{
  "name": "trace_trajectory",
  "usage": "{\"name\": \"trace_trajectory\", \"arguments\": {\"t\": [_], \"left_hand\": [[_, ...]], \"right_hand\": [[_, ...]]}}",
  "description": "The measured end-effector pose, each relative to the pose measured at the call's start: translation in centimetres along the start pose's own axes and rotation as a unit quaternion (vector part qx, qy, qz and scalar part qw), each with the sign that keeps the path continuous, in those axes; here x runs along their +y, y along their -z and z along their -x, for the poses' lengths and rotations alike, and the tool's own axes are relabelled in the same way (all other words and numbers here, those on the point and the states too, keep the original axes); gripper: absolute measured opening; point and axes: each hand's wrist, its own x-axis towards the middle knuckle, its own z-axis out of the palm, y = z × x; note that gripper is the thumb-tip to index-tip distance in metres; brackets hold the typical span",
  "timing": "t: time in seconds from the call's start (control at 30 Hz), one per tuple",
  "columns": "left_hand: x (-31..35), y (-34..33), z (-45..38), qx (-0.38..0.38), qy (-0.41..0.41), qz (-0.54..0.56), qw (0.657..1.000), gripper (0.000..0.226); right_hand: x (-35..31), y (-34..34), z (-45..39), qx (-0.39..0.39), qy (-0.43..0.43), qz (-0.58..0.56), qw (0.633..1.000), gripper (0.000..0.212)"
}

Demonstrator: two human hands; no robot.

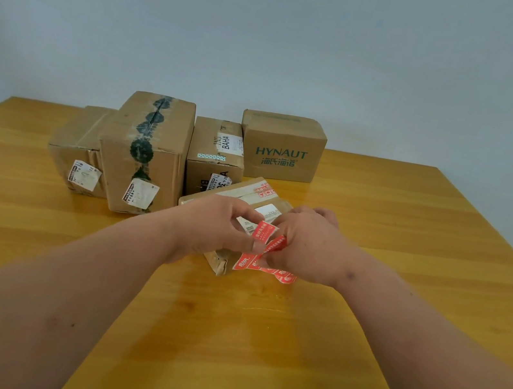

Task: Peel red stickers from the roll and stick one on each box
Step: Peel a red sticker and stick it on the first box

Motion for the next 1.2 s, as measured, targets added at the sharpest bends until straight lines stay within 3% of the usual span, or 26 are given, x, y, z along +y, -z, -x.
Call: {"name": "trace_trajectory", "arguments": {"t": [0.17, 0.37, 0.57, 0.8, 0.93, 1.2], "left_hand": [[0.0, -0.4, -0.1, 0.021, -0.003, -0.054, 0.998, 0.004], [-0.1, -0.8, -0.4, 0.048, -0.002, -0.048, 0.998, 0.003], [-0.2, -1.0, -0.5, 0.063, -0.011, -0.041, 0.997, 0.004], [-0.1, -0.9, -0.1, 0.036, -0.002, -0.065, 0.997, 0.017], [-0.1, -0.7, -0.3, 0.071, 0.004, -0.076, 0.995, 0.007], [-0.4, -0.5, -0.1, 0.103, 0.008, -0.053, 0.993, 0.01]], "right_hand": [[-0.2, -0.4, 0.1, 0.004, 0.002, -0.001, 1.0, 0.026], [0.0, -0.4, 0.1, 0.016, 0.0, 0.005, 1.0, 0.015], [0.1, -0.5, 0.1, 0.019, -0.017, 0.009, 1.0, 0.029], [0.0, -0.7, 0.0, 0.021, -0.018, 0.021, 0.999, 0.024], [0.0, -0.6, 0.2, 0.03, -0.006, 0.013, 0.999, 0.021], [-0.1, -0.2, 0.9, 0.043, -0.008, -0.019, 0.999, 0.016]]}}
